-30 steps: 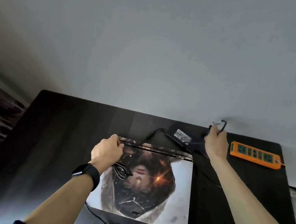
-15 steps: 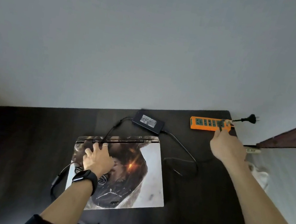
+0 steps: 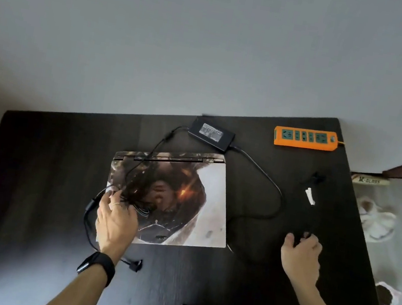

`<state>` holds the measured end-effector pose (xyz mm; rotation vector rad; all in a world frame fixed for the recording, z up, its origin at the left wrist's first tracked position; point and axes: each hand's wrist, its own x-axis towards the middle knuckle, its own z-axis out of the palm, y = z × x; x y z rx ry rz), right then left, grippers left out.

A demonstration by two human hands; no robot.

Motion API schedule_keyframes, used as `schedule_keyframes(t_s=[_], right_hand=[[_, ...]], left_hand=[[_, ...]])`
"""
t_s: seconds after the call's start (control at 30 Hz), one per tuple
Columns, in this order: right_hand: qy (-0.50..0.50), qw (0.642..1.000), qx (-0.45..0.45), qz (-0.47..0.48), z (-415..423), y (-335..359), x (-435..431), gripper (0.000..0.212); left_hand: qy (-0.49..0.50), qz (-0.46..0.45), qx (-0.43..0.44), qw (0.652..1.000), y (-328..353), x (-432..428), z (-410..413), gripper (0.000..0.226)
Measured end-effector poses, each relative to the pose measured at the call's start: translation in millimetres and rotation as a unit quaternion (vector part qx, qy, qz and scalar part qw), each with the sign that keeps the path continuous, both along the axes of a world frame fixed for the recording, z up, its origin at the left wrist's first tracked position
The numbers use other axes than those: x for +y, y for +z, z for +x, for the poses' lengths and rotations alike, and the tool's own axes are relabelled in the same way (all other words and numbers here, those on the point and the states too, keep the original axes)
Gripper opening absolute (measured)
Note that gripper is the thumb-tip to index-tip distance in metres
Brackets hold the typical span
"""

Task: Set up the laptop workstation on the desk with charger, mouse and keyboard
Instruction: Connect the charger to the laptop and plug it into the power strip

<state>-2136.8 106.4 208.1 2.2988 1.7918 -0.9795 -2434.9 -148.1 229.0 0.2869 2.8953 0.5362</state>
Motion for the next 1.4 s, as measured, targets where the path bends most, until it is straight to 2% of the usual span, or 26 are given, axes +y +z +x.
schedule_keyframes(t_s=[0.1, 0.2, 0.33, 0.47, 0.57, 0.63, 0.73, 0.83, 0.9, 1.0, 1.1, 1.23, 1.33, 1.4], right_hand=[[0.024, 0.998, 0.026, 0.056, -2.9, 0.4, -36.6, 0.091], [0.088, 0.99, 0.05, 0.095, -9.2, 1.9, -73.5, 0.104], [0.279, 0.952, 0.08, 0.095, -36.7, 7.5, -124.1, 0.081], [0.457, 0.881, 0.087, 0.085, -71.0, 9.4, -170.5, 0.057], [0.539, 0.835, 0.063, 0.09, -89.7, 5.0, -191.3, 0.053], [0.571, 0.815, 0.038, 0.089, -101.6, 4.2, -202.5, 0.055], [0.585, 0.806, 0.015, 0.093, -113.0, 1.5, -216.0, 0.058], [0.582, 0.808, 0.003, 0.09, -114.9, 1.0, -218.6, 0.059], [0.589, 0.805, -0.007, 0.075, -114.3, 3.5, -216.8, 0.059], [0.574, 0.818, 0.007, 0.045, -123.7, 8.0, -214.8, 0.055], [0.574, 0.815, 0.066, 0.045, -150.9, 23.3, -220.9, 0.054], [0.565, 0.809, 0.133, 0.086, -199.7, 47.8, -224.6, 0.054], [0.629, 0.768, 0.092, 0.074, -224.4, 52.6, -219.4, 0.049], [0.664, 0.746, 0.05, 0.004, -234.4, 50.8, -215.0, 0.049]], left_hand=[[0.081, -0.01, -0.045, 0.996, -5.7, -39.5, 10.4, 0.053], [0.147, -0.022, -0.101, 0.984, -14.9, -66.2, 25.5, 0.056], [0.249, 0.031, -0.145, 0.957, -22.5, -75.2, 42.1, 0.049], [0.269, 0.062, -0.206, 0.939, -33.7, -85.1, 53.6, 0.06], [0.297, 0.053, -0.273, 0.914, -37.9, -93.6, 63.1, 0.074], [0.299, 0.047, -0.305, 0.903, -36.0, -102.7, 65.4, 0.068], [0.252, 0.055, -0.325, 0.91, -36.3, -122.5, 60.5, 0.035], [0.238, 0.086, -0.32, 0.913, -38.9, -139.3, 52.0, 0.019], [0.241, 0.147, -0.321, 0.904, -35.6, -147.6, 48.0, 0.012], [0.2, 0.231, -0.289, 0.907, -23.1, -162.2, 36.8, 0.01], [0.147, 0.259, -0.26, 0.919, 5.9, -165.4, 11.5, 0.024], [-0.004, 0.169, -0.23, 0.958, 36.9, -143.7, -29.4, 0.033], [-0.126, 0.052, -0.217, 0.967, 45.1, -124.7, -48.8, 0.038], [-0.183, 0.0, -0.186, 0.965, 46.9, -113.3, -57.4, 0.04]])
